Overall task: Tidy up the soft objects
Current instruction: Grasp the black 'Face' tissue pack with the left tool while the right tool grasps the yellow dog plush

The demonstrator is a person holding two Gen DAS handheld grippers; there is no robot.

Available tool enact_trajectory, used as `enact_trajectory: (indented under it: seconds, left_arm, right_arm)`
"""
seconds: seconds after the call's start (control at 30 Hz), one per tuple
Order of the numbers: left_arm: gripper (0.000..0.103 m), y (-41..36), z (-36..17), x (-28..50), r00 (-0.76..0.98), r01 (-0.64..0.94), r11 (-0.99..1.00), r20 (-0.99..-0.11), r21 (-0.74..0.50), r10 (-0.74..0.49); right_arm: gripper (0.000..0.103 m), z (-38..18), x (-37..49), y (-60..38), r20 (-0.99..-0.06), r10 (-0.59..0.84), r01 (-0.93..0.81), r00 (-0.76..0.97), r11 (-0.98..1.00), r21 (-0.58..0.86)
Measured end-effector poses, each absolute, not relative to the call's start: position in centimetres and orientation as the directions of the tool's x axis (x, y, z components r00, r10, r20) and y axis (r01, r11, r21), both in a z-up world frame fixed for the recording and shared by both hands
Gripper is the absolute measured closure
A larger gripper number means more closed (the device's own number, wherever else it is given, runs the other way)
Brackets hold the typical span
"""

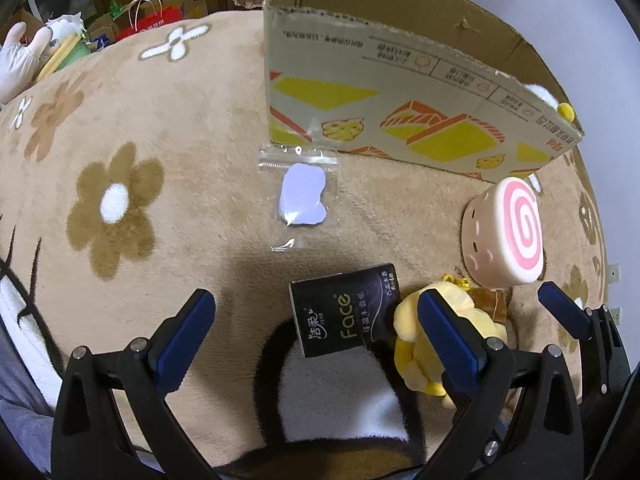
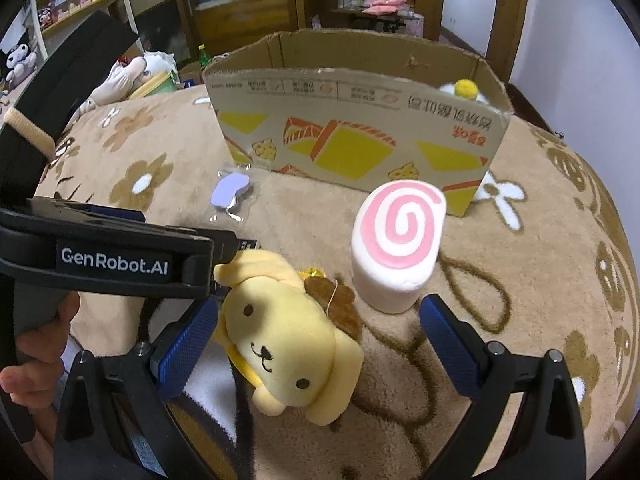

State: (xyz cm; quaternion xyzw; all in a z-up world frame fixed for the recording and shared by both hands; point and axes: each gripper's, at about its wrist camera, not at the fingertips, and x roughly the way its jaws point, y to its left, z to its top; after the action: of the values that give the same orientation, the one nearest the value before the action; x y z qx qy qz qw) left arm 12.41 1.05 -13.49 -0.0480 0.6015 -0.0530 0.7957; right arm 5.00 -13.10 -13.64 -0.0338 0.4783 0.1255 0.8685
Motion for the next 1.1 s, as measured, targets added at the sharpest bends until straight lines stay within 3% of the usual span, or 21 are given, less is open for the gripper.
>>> enact_trajectory:
  seconds: [1.1]
  left_arm:
    - [0.003, 1.7, -16.2, 13.7, 0.218, -0.025, 0.98, -0.957, -0.2, -0.19]
  right_arm:
    - [0.0, -16.7, 6.6, -13.3, -0.902, 0.213, -0.239, 0.376, 0.963, 0.128]
